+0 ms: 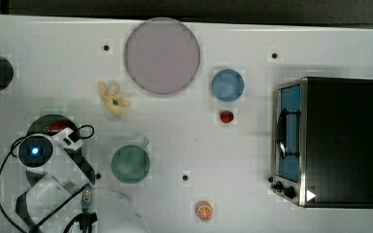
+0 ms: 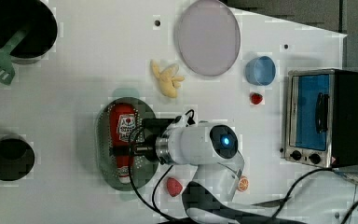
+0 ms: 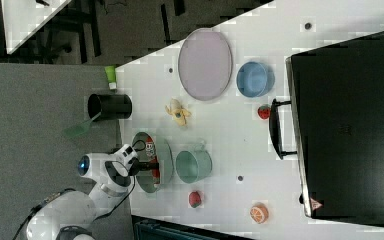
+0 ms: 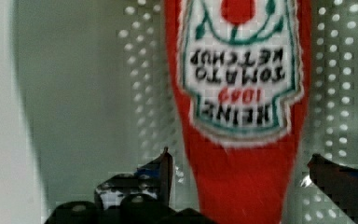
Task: Pick ketchup from strainer and place it on the table
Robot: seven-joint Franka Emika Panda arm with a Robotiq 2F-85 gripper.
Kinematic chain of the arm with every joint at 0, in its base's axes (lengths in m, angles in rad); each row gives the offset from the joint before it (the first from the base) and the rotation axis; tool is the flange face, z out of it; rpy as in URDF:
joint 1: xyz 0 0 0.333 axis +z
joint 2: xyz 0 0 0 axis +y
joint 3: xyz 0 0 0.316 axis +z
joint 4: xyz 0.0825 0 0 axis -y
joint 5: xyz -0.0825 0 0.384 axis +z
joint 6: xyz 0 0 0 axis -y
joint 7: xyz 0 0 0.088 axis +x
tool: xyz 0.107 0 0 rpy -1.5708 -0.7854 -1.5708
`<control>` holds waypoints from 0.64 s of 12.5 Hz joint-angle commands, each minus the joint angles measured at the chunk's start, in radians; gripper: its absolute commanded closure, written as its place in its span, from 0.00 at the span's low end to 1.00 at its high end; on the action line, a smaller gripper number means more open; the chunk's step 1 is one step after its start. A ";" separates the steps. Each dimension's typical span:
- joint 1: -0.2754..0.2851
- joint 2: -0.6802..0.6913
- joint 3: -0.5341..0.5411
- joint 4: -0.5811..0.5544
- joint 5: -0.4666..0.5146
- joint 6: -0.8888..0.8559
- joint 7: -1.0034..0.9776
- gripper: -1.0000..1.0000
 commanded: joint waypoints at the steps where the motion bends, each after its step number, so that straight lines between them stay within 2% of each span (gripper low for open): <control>1: 0.074 -0.017 -0.048 0.047 -0.002 0.024 0.047 0.00; 2: 0.093 -0.013 -0.071 0.049 -0.002 0.024 0.047 0.00; 3: 0.109 -0.013 -0.087 0.050 -0.002 0.025 0.047 0.04; 6: 0.121 -0.020 -0.089 0.063 -0.002 0.035 0.047 0.40; 7: 0.120 -0.035 -0.087 0.067 -0.002 0.030 0.047 0.44; 8: 0.119 -0.058 -0.081 0.068 0.002 0.014 0.048 0.44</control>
